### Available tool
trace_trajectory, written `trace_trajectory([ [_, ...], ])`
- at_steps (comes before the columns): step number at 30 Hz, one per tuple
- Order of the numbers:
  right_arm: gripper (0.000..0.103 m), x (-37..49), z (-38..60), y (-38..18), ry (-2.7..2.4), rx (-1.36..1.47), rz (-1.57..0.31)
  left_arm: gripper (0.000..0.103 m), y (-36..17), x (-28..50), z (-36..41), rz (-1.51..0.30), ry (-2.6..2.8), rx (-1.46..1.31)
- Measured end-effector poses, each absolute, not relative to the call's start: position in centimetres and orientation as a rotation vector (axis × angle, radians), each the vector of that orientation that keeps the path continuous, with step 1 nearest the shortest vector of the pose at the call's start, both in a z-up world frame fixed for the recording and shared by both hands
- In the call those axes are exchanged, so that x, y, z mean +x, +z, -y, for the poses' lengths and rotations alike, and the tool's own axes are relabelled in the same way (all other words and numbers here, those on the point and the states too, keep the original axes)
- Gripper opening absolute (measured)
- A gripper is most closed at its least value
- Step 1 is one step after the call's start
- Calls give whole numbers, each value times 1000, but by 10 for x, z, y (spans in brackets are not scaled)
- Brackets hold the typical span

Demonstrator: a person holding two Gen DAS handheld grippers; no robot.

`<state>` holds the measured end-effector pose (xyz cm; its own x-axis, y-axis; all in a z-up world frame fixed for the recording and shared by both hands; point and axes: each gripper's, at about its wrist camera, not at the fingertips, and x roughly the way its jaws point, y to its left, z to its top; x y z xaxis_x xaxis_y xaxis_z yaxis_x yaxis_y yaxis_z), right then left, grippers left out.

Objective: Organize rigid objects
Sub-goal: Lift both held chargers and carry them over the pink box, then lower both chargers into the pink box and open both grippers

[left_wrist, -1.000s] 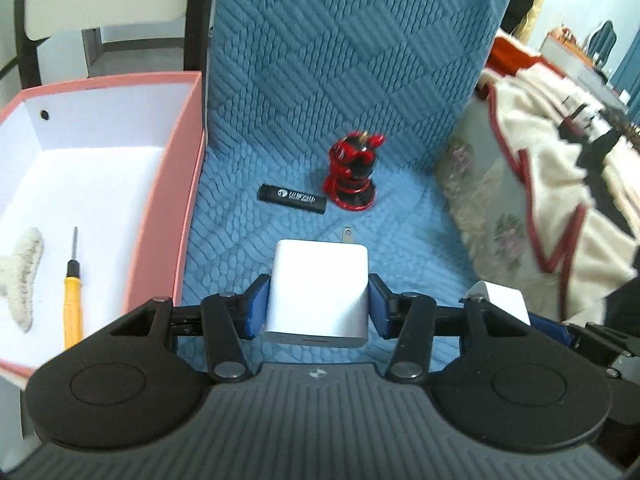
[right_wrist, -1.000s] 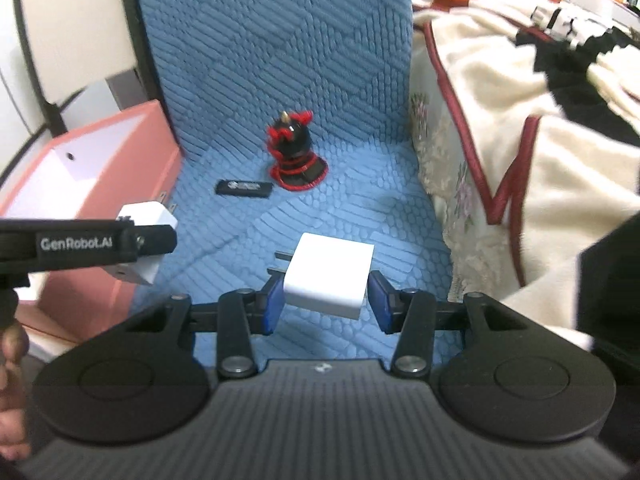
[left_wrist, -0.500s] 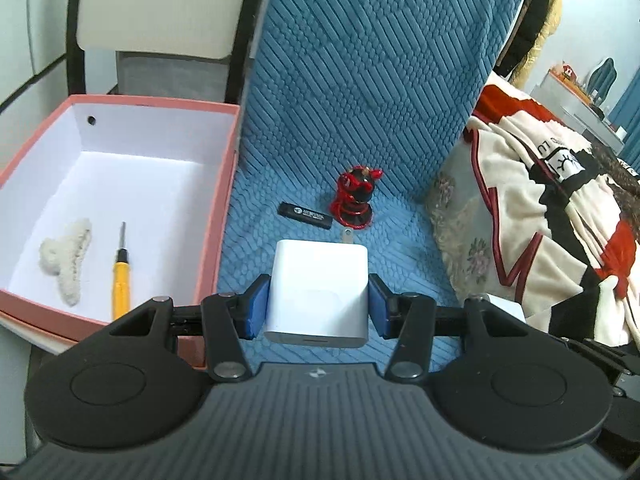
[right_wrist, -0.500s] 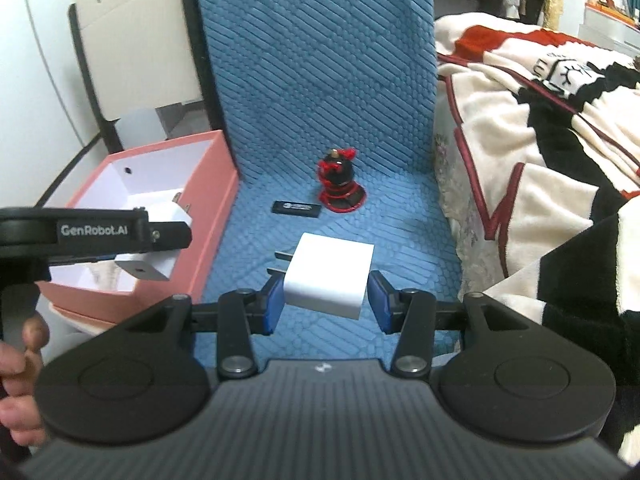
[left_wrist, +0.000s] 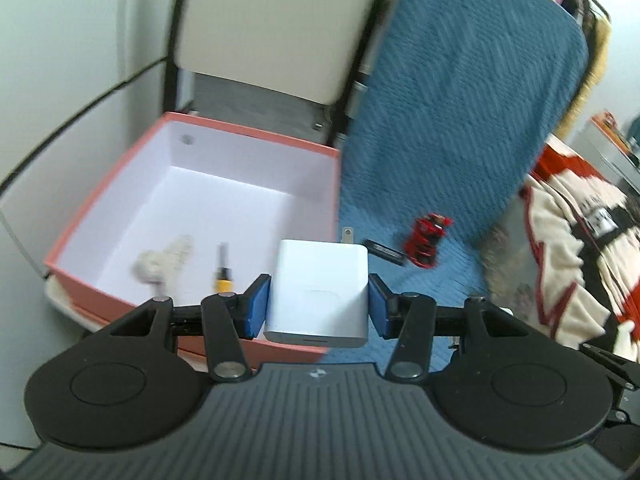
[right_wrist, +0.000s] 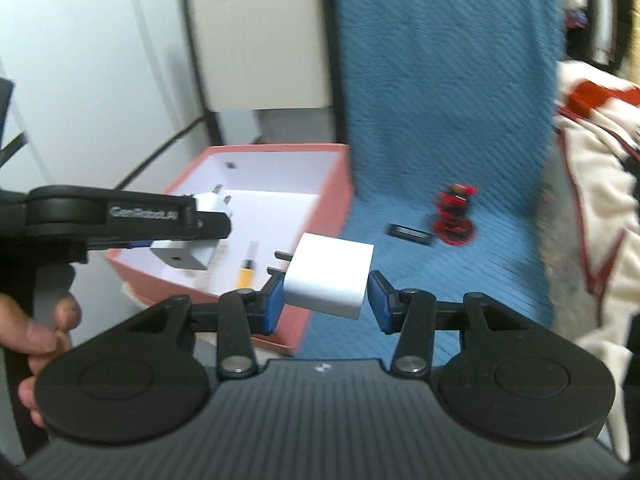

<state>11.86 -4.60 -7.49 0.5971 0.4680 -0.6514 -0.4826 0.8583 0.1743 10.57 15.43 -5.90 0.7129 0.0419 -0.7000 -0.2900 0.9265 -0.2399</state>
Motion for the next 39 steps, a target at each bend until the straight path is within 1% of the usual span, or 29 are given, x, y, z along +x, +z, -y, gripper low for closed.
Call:
trace_trajectory([
  [8,48,116,-6,-68,672,-61,-752,56,-54,70,-220,-740,301,-419],
  [14,48,132,-37,-73,696,-85,-774,56,-65,71,-259,-747,334,-457],
  [25,48,174,-90,-110,667,-121,-880,56,-110,128,-310,-825,307,-480],
  [33,48,203,-125,-144,646,-159,-954,56,-159,166,-350,-906,303,-512],
  [38,48,219,-137,-168,631,-173,-995,57,-187,181,-361,-957,291,-512],
  [39,46,221,-138,-171,628,-174,-997,57,-191,183,-362,-966,289,-512],
])
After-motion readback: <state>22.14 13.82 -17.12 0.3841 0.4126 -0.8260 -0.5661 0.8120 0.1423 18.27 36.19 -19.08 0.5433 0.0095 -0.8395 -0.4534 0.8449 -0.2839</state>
